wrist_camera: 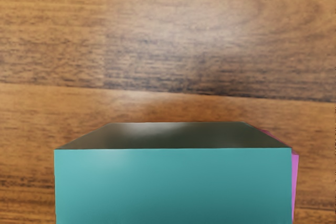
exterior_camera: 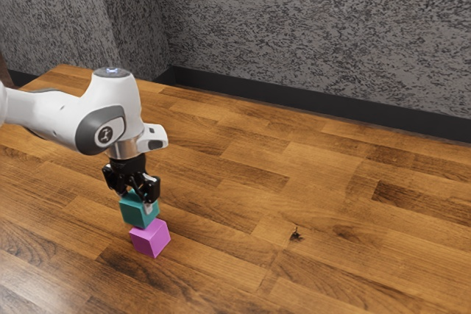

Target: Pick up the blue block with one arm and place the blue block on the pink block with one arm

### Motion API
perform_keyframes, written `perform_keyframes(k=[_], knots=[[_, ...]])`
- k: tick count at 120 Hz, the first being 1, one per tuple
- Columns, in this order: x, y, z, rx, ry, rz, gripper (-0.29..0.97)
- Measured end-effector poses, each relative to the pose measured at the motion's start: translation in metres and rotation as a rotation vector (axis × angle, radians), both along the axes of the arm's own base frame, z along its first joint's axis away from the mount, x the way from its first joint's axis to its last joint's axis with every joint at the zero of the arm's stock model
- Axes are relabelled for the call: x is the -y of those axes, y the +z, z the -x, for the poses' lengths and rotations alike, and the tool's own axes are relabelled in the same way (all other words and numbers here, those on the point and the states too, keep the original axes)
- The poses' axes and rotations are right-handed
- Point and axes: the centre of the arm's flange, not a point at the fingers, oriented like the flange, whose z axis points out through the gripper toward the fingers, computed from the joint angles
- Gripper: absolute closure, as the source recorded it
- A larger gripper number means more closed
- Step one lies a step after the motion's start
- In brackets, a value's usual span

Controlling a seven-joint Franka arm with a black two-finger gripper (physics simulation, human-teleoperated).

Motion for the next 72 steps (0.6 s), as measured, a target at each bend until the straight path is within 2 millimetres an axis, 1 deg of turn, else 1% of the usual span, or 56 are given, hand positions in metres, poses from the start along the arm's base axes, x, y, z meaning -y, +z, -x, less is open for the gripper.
perform_keyframes(k=[33, 72], knots=[[0.013, 0.002, 0.003, 0.006, -0.024, 0.000, 0.36], [0.010, 0.003, 0.012, 0.009, -0.014, 0.000, 0.36]])
